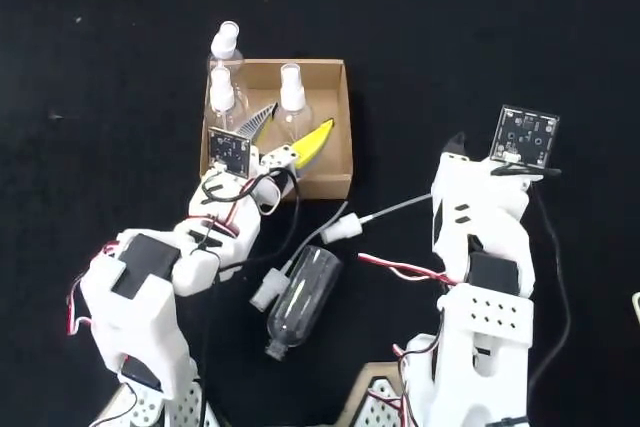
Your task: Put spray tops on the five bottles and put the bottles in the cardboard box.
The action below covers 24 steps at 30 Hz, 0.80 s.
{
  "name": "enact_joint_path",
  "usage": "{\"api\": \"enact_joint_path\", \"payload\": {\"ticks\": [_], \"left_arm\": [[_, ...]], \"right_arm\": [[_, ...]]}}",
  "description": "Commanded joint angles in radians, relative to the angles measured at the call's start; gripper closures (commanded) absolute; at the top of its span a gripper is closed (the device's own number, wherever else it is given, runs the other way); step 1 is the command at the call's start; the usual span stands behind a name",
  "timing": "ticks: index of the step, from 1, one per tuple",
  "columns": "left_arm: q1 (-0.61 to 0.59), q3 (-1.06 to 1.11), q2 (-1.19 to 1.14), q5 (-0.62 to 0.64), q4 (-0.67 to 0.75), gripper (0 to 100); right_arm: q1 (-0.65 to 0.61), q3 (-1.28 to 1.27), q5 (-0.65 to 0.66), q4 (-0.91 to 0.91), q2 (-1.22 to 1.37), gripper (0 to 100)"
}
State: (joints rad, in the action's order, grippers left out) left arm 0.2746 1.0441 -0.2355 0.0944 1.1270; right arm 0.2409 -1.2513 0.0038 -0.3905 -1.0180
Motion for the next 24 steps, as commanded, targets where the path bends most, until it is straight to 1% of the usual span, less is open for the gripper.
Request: {"api": "enact_joint_path", "payload": {"ticks": [1,7,13,21,23,24], "left_arm": [[-0.024,0.015,0.107,0.002,-0.002,69],[-0.045,0.054,0.169,0.002,-0.002,69],[-0.042,0.157,0.233,0.005,-0.002,69],[-0.035,0.335,0.477,0.005,-0.006,69],[-0.044,0.375,0.551,0.005,-0.071,71],[-0.047,0.394,0.589,0.005,-0.127,74]], "right_arm": [[0.012,0.047,-0.008,0.023,-0.007,86.1],[0.012,0.047,-0.008,0.021,-0.007,86.1],[0.012,0.047,-0.008,0.021,-0.007,86.1],[0.012,0.047,-0.008,0.020,-0.007,86.4],[0.012,0.047,-0.008,0.020,-0.007,90.6],[0.012,0.047,-0.008,0.020,-0.008,94.5]]}}
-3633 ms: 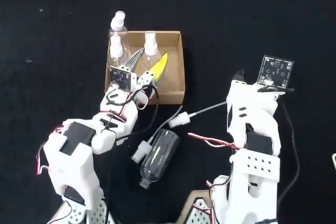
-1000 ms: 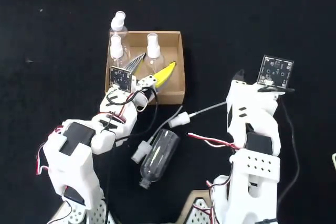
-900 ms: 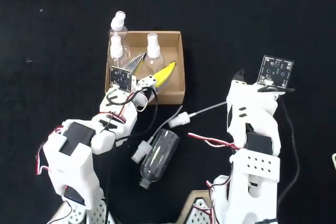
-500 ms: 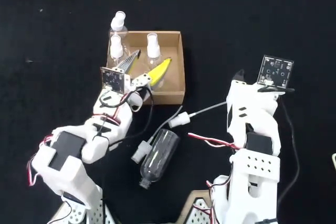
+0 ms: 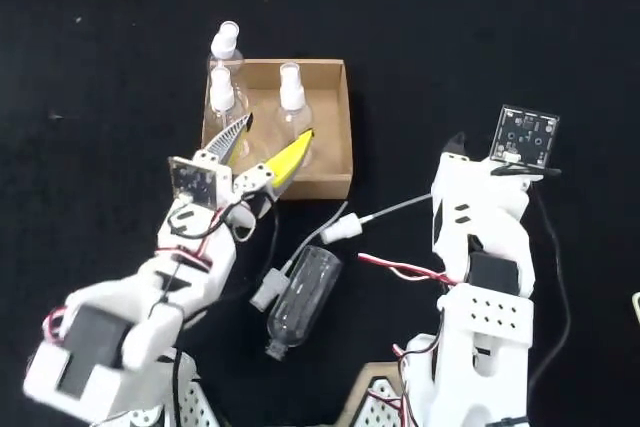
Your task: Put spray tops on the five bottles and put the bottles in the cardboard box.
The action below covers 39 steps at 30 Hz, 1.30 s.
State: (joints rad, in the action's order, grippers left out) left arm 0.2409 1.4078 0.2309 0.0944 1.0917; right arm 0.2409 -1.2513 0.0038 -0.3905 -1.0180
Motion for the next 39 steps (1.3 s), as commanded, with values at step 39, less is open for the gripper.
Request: {"api": "enact_joint_path", "payload": {"ticks": [39], "left_arm": [[-0.400,0.297,1.494,-0.044,-1.458,95]], "right_arm": [[-0.746,0.371,-0.044,-0.407,0.302,98.7]]}}
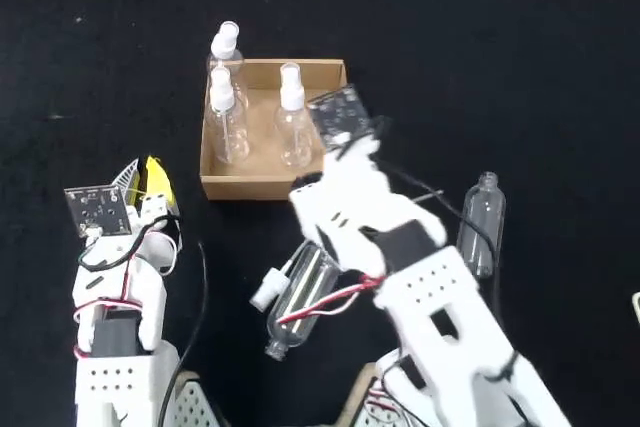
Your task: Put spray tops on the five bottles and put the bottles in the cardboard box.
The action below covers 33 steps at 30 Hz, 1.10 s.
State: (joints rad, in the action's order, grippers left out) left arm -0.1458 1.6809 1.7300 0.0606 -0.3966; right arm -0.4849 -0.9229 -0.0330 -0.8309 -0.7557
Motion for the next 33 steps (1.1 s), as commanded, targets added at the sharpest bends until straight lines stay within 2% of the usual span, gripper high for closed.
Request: {"api": "enact_joint_path", "payload": {"ticks": [1,7,15,27,33], "left_arm": [[-0.013,0.024,-0.005,-0.011,0.031,95],[-0.015,0.024,-0.005,-0.011,0.029,95],[-0.015,0.024,-0.005,-0.011,0.026,95],[-0.015,0.024,-0.005,-0.011,0.025,95],[-0.015,0.024,-0.005,-0.011,0.025,95]], "right_arm": [[-0.020,0.059,-0.008,0.023,0.056,98.7],[-0.015,0.219,-0.063,-0.069,0.170,98.8],[0.017,0.308,-0.147,-0.014,0.331,98.8],[0.049,0.415,-0.147,0.009,0.509,98.8],[0.078,0.424,-0.144,0.075,0.581,98.8]]}}
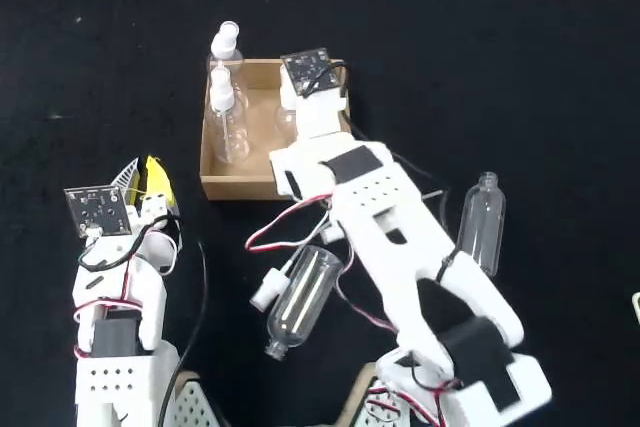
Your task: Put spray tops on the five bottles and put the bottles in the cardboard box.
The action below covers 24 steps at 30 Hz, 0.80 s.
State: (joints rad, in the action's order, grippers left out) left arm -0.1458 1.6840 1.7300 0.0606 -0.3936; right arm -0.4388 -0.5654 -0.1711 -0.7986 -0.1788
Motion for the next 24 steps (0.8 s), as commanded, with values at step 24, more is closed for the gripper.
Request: {"api": "enact_joint_path", "payload": {"ticks": [24], "left_arm": [[-0.015,0.021,-0.005,-0.012,0.021,95]], "right_arm": [[0.054,0.090,0.000,0.183,0.163,98.8]]}}
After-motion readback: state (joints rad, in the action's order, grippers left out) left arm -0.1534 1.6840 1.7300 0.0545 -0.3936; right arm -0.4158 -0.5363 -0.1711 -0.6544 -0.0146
